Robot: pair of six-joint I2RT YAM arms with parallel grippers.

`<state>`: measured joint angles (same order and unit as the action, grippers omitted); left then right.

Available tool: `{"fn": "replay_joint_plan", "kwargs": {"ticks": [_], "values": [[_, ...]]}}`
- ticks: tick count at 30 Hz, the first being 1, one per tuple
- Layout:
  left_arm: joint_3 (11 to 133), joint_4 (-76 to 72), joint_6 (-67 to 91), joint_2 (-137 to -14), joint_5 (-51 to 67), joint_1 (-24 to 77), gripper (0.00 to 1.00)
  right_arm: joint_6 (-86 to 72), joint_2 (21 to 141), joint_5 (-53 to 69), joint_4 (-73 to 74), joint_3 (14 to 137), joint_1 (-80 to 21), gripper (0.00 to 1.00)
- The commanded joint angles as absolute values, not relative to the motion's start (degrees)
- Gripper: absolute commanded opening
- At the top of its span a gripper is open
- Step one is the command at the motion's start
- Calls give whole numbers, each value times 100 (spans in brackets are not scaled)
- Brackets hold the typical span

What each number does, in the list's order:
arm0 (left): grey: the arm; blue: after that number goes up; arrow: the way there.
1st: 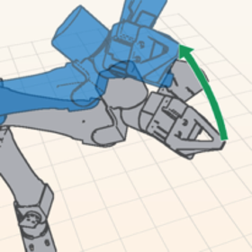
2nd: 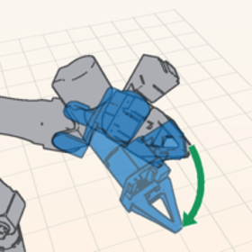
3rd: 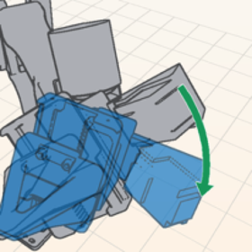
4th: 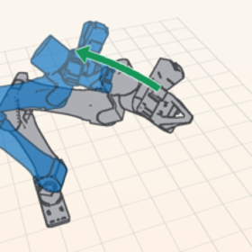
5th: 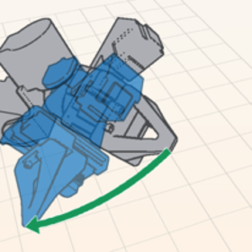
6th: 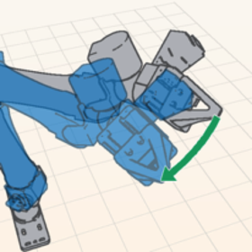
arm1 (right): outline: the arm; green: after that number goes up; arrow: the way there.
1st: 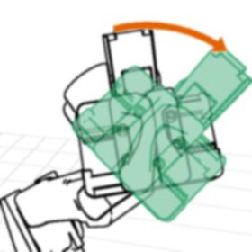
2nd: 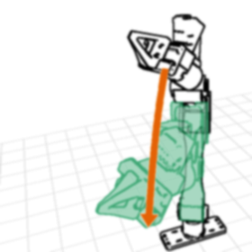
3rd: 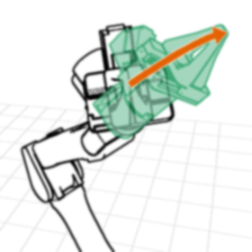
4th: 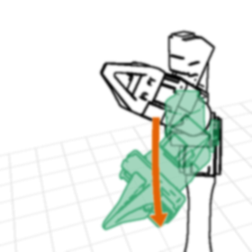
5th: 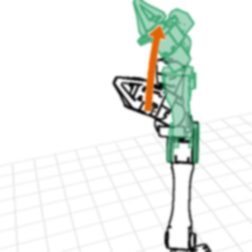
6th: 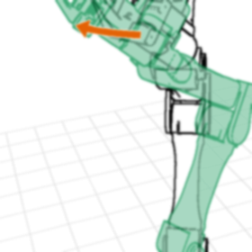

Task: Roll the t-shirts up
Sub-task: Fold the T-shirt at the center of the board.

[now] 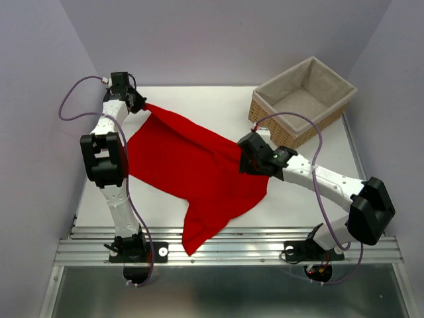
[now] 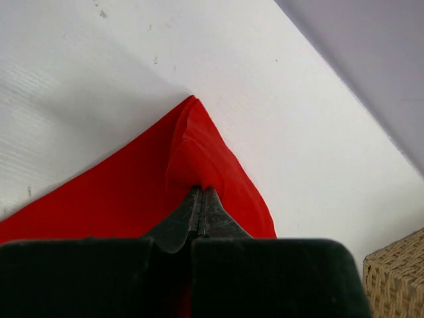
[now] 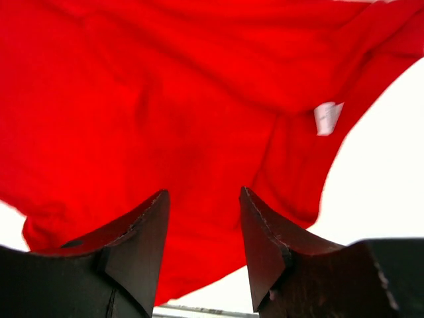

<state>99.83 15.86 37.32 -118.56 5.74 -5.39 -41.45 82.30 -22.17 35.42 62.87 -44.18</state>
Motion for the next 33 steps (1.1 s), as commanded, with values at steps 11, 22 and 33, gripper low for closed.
{"fn": "replay_joint_plan", "kwargs": {"ticks": [11, 22, 33], "values": [[9642, 2242, 2777, -11295, -307, -413, 64, -5483, 7779, -1257, 3015, 5109, -4825, 52], [9106, 1995, 2769, -10995, -106, -378, 64, -6222, 7839, -1353, 2540, 4509, -4825, 49], [8877, 1855, 2751, -10925, -26, -343, 63, -6425, 8130, -1635, 2241, 4342, -4825, 38]]}}
